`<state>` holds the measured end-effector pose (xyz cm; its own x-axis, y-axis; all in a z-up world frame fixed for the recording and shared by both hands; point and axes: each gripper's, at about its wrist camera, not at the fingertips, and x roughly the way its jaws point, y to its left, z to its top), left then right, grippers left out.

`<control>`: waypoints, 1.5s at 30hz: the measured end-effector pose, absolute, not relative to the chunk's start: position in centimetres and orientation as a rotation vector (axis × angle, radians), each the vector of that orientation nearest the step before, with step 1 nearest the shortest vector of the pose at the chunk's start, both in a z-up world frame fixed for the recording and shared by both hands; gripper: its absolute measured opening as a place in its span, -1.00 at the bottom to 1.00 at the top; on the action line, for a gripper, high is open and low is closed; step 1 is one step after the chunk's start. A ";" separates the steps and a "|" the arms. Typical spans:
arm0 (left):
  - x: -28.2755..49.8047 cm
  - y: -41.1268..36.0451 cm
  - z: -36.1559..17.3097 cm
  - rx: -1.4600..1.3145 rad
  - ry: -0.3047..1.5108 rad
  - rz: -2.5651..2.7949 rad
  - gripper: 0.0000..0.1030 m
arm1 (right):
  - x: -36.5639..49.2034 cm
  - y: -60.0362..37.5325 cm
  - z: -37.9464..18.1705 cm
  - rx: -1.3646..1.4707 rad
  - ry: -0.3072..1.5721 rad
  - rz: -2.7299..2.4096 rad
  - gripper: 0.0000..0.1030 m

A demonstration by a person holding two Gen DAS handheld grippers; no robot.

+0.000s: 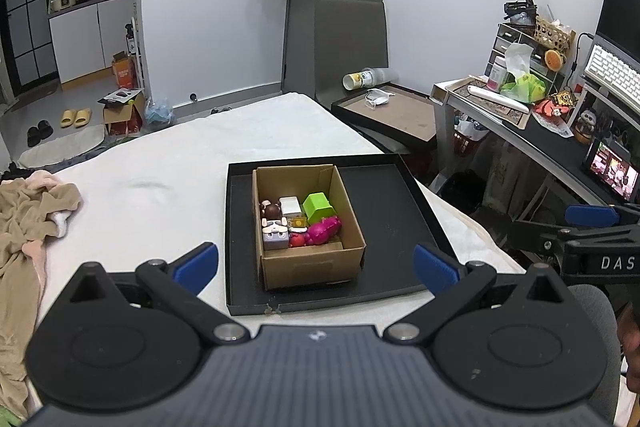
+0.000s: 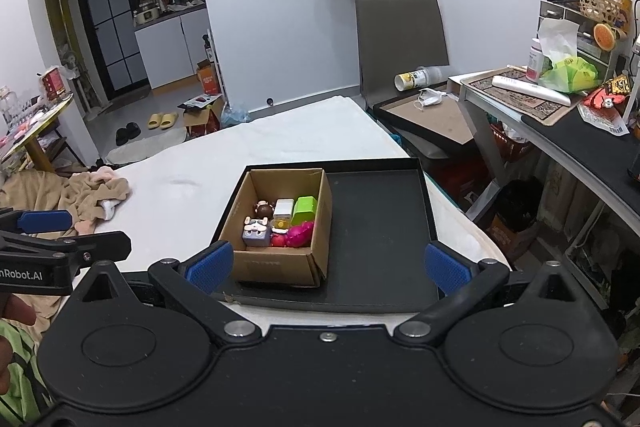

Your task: Organize rigid objects

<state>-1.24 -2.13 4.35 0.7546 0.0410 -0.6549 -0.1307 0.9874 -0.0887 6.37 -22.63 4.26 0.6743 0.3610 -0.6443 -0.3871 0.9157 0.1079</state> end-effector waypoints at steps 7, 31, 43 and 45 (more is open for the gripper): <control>-1.3 -2.2 4.4 -0.132 0.707 0.089 1.00 | 6.2 -22.7 4.1 -0.035 0.719 0.415 1.00; -1.3 -2.5 4.7 -0.134 0.710 0.077 1.00 | 6.0 -22.8 4.0 -0.034 0.725 0.409 1.00; -1.4 -2.9 4.3 -0.128 0.709 0.060 1.00 | 6.0 -23.3 3.8 -0.019 0.726 0.412 1.00; -1.5 -2.9 4.3 -0.133 0.707 0.057 1.00 | 6.0 -23.2 3.7 -0.019 0.726 0.414 1.00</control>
<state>-1.46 -2.87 4.27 0.7592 0.0069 -0.6508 -0.0966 0.9901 -0.1022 6.04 -23.24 3.66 0.6708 0.3606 -0.6481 -0.3736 0.9192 0.1247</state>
